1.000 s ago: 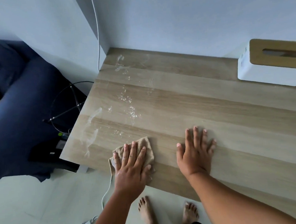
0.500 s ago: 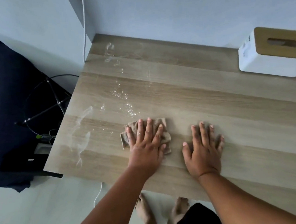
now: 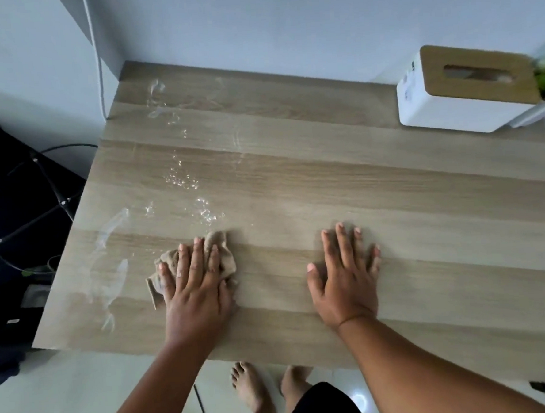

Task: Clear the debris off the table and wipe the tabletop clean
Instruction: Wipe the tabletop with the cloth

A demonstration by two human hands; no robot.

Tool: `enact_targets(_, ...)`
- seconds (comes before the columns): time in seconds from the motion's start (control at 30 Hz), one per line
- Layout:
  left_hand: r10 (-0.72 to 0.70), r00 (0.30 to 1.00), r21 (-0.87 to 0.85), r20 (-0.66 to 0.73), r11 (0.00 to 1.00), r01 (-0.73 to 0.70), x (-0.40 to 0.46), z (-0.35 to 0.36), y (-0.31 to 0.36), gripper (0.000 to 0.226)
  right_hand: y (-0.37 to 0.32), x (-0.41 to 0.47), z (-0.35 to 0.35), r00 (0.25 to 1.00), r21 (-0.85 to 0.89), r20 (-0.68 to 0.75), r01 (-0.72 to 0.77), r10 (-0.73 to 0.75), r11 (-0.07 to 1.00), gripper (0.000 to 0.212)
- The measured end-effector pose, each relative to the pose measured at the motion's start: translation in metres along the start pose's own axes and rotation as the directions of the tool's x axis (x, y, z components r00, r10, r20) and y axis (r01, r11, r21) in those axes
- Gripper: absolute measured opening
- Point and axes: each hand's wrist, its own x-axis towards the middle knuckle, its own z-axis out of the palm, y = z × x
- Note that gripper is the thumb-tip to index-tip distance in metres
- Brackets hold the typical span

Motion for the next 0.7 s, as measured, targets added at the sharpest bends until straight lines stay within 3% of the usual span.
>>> enact_targets(0.07,-0.107,0.993,-0.011,0.041,0.994,0.108,0.016,0.000,0.014,0.077,0.000,0.001,0.001,1.000,-0.008,-0.010,0.001,-0.001,1.000,0.076)
enact_targets(0.13,-0.114,0.991,-0.008,0.070,0.993,0.115,0.028,0.000,0.027,0.080,0.000,0.001,0.002,1.000,-0.006,-0.012,0.000,0.000,1.000,0.076)
enact_targets(0.23,0.082,0.993,0.018,0.083,0.996,-0.084,0.032,-0.001,0.039,0.076,0.000,0.001,0.002,1.000,-0.018,-0.007,0.004,-0.004,1.000,0.077)
enact_targets(0.33,0.311,0.948,0.012,0.067,0.950,-0.312,0.014,0.002,0.027,0.072,0.001,0.001,0.002,1.000,-0.025,-0.001,0.007,-0.007,1.000,0.076)
enact_targets(0.47,0.446,0.893,0.048,0.061,0.892,-0.449,-0.018,0.002,-0.012,0.072,0.002,0.001,0.002,1.000,-0.024,0.000,0.009,-0.009,1.000,0.076)
enact_targets(0.6,0.379,0.924,0.041,0.053,0.923,-0.382,-0.027,-0.006,-0.046,0.072,0.001,0.001,0.002,1.000,-0.017,0.000,0.006,-0.006,1.000,0.075)
enact_targets(0.7,0.203,0.979,0.036,0.019,0.978,-0.204,-0.012,-0.011,-0.041,0.070,0.002,0.001,0.002,1.000,-0.013,-0.008,0.007,-0.007,1.000,0.075)
